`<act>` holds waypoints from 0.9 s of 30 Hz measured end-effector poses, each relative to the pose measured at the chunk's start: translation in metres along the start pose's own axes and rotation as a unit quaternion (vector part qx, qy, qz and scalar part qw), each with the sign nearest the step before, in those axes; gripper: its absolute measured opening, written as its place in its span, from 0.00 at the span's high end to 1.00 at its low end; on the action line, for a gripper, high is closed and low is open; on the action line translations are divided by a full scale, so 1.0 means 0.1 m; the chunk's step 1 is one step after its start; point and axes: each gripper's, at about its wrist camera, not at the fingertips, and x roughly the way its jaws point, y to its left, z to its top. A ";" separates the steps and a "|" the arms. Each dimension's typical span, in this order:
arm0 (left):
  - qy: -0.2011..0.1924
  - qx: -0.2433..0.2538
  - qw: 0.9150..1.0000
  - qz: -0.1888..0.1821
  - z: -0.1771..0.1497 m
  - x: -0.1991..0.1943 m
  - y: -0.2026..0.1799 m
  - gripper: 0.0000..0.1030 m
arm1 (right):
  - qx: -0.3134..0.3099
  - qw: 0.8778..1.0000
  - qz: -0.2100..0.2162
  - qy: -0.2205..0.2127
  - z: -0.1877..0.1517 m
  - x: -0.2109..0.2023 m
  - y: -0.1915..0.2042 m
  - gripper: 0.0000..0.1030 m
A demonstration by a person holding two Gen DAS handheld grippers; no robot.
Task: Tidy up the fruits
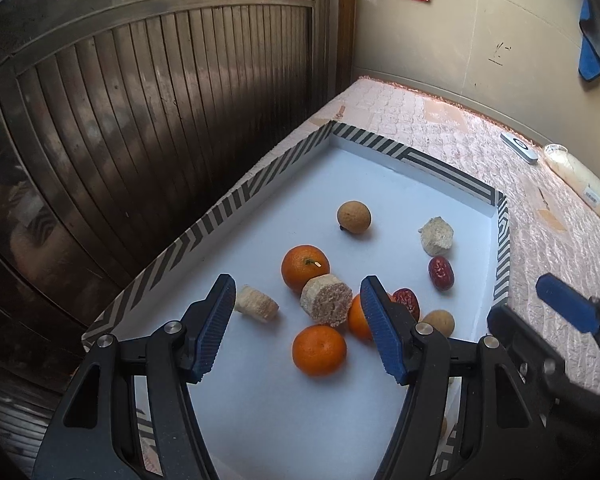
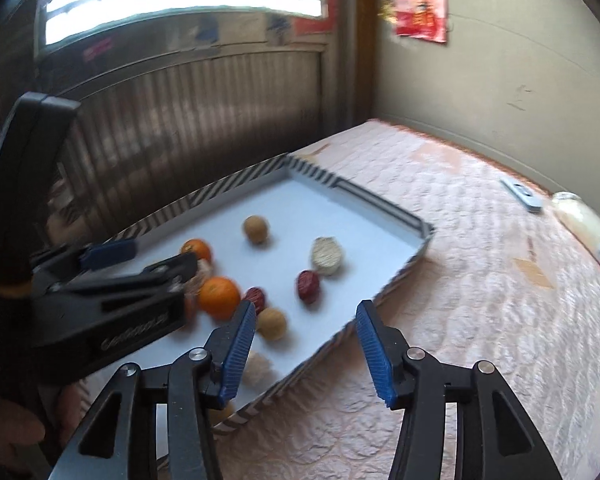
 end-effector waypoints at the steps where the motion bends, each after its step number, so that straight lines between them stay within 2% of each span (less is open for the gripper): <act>1: -0.004 0.002 1.000 0.003 -0.01 -0.02 -0.02 0.36 | 0.007 1.000 -0.011 0.000 0.01 0.01 -0.02 0.51; 6: -0.010 0.007 1.000 -0.005 -0.08 -0.10 -0.08 0.36 | 0.044 0.998 -0.031 0.013 -0.03 0.08 -0.10 0.51; 9: -0.014 0.005 1.000 -0.007 -0.10 -0.13 -0.09 0.36 | 0.062 0.998 -0.025 0.014 -0.05 0.11 -0.14 0.51; 27: -0.031 0.007 0.999 0.003 -0.15 -0.23 -0.15 0.36 | 0.071 0.997 -0.030 0.014 -0.10 0.07 -0.21 0.49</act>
